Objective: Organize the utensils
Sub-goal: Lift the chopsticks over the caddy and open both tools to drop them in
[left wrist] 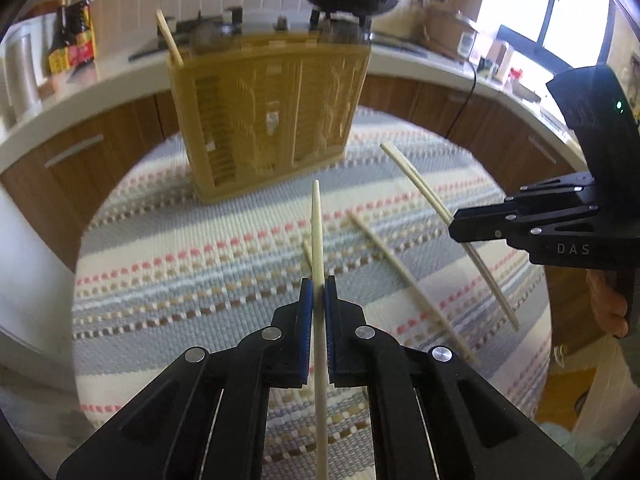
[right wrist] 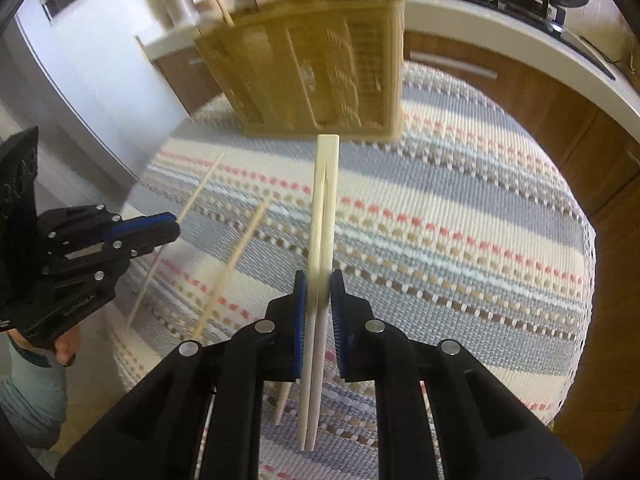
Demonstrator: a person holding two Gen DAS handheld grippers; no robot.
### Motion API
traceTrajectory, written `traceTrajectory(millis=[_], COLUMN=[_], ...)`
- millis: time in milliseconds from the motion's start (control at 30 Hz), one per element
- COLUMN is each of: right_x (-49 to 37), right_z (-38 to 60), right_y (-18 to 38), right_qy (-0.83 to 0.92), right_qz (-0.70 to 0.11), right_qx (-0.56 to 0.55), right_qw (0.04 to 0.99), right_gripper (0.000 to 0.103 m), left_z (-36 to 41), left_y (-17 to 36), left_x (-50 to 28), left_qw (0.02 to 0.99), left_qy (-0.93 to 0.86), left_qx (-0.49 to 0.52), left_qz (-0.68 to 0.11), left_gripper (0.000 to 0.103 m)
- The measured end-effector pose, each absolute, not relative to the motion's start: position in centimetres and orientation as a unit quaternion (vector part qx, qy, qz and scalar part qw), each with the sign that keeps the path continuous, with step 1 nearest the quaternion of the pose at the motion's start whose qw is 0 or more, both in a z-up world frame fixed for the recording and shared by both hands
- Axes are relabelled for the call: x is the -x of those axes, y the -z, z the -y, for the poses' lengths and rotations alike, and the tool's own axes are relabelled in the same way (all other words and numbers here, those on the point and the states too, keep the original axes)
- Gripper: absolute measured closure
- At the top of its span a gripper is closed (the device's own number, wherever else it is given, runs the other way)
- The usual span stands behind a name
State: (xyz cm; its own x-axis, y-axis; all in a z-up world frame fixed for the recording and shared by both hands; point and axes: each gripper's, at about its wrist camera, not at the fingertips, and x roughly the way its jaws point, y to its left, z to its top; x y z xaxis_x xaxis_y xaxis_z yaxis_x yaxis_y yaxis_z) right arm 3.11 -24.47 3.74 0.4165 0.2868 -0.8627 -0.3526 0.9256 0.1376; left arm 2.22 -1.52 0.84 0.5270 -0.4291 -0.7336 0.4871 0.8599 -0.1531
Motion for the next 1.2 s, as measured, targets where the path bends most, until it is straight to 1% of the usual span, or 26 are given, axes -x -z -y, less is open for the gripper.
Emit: traceTrajectory(millis=[267, 400, 533, 667, 767, 933, 1067, 1100, 1200], right_x=[-3.1, -3.7, -5.4, -7.6, -9.8, -13.0, -14.8, -15.4, -16.7], right_z=[24.6, 25.1, 25.1, 25.6, 25.6, 25.1, 24.6, 24.3, 23.6], right_y=[-9.0, -12.5, -14.8, -16.6, -17.9, -19.8, -20.0, -19.7, -18.4], right_qy=[-0.207, -0.208, -0.176, -0.166, -0.118, -0.091, -0.098, -0.098, -0.095], right_qz=[-0.426, -0.367, -0.33, -0.294, -0.268, -0.225, -0.187, -0.171, -0.155], right_qx=[0.012, -0.008, -0.007, -0.025, -0.007, 0.011, 0.003, 0.003, 0.009], right_qw=[0.88, 0.907, 0.927, 0.941, 0.956, 0.97, 0.977, 0.98, 0.983], right_gripper=[0.093, 0.093, 0.093, 0.093, 0.093, 0.093, 0.093, 0.093, 0.093], left_z=[-0.3, -0.9, -1.0, -0.7, -0.1, 0.6, -0.1, -0.3, -0.7], left_y=[-9.0, -12.8, -15.6, -17.1, -17.9, -18.7, -18.2, -17.9, -16.6], left_x=[-1.9, -3.2, -5.0, -6.9, -8.0, -10.2, -12.1, -12.5, -13.6], left_qw=[0.921, 0.938, 0.952, 0.961, 0.973, 0.98, 0.982, 0.982, 0.983], left_qy=[0.267, 0.258, 0.246, 0.23, 0.197, 0.178, 0.174, 0.173, 0.171], left_qx=[0.01, 0.031, 0.045, 0.057, 0.038, 0.022, 0.045, 0.051, 0.057], left_qz=[-0.284, -0.231, -0.179, -0.146, -0.112, -0.082, -0.06, -0.053, -0.036], left_gripper=[0.099, 0.099, 0.099, 0.099, 0.099, 0.099, 0.099, 0.099, 0.099])
